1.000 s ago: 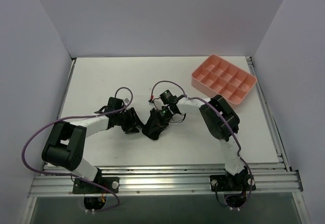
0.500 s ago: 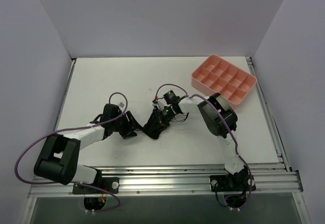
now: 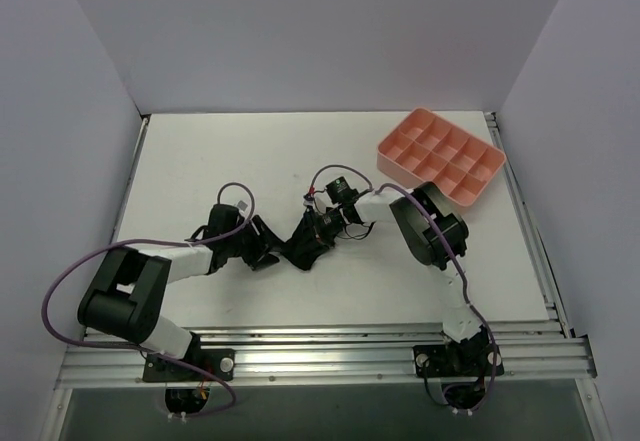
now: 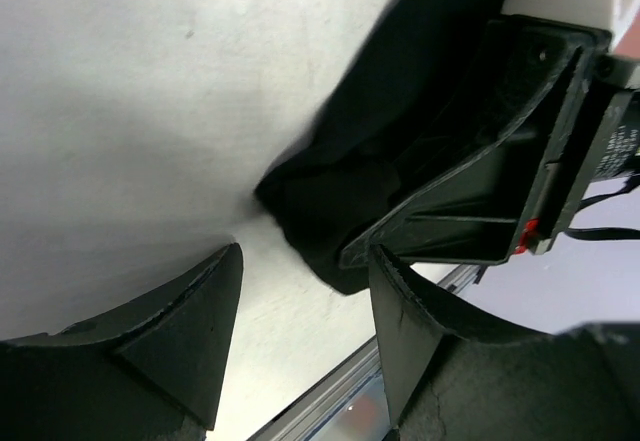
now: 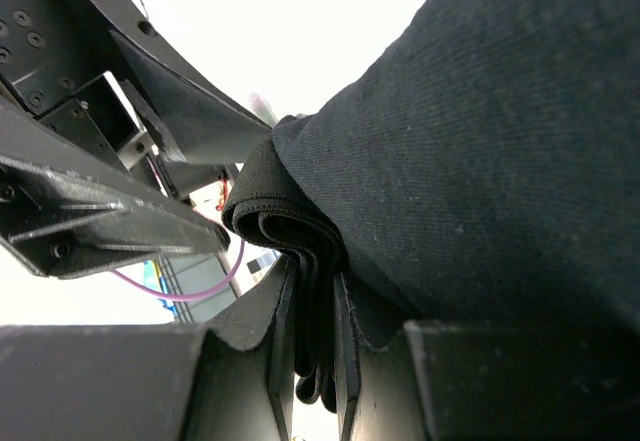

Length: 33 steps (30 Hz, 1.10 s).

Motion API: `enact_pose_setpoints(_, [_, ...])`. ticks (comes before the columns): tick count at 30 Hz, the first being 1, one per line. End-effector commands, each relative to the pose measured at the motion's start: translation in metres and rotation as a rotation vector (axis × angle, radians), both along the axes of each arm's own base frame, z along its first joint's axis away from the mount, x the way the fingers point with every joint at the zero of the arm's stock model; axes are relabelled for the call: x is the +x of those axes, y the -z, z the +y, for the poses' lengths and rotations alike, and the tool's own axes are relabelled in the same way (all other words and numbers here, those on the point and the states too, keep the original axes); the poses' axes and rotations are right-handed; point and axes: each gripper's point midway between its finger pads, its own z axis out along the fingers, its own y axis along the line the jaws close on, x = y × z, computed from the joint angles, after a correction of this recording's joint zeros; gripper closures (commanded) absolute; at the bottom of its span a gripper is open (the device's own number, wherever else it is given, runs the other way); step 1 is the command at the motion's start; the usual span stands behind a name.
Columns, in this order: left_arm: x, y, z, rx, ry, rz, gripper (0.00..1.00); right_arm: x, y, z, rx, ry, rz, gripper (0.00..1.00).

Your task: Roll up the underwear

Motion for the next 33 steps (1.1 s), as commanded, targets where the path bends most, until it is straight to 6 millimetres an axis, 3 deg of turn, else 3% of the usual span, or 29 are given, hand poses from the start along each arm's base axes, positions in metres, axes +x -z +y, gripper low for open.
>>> enact_pose_setpoints(1, [0.013,0.008,-0.007,0.002,-0.031,-0.010,0.37,0.005,0.032,-0.009,-0.093,0.052,-0.003,1.00])
enact_pose_setpoints(9, [0.007,0.034,-0.010,0.002,-0.063,0.064,0.46,0.009,0.025,-0.004,-0.053,0.084,0.007,1.00])
enact_pose_setpoints(13, [0.004,0.045,-0.008,0.012,-0.087,0.107,0.64,0.011,0.016,-0.001,-0.025,0.107,0.012,1.00])
enact_pose_setpoints(20, [0.014,0.046,-0.012,0.046,-0.061,0.124,0.96,0.006,0.006,-0.010,-0.082,0.093,-0.016,0.74])
enact_pose_setpoints(23, [0.018,0.038,-0.013,0.078,-0.039,0.111,0.98,0.008,0.007,-0.020,-0.162,0.065,-0.073,0.67])
enact_pose_setpoints(28, [0.016,0.027,-0.007,0.124,-0.025,0.112,0.98,0.031,-0.009,-0.043,-0.334,0.066,-0.295,0.60])
enact_pose_setpoints(32, [0.000,0.022,-0.002,0.178,0.003,0.172,0.98,0.037,-0.025,-0.055,-0.466,0.054,-0.471,0.58])
enact_pose_setpoints(33, [-0.008,0.024,0.002,0.200,0.010,0.204,0.98,0.031,-0.036,-0.048,-0.467,0.040,-0.531,0.58])
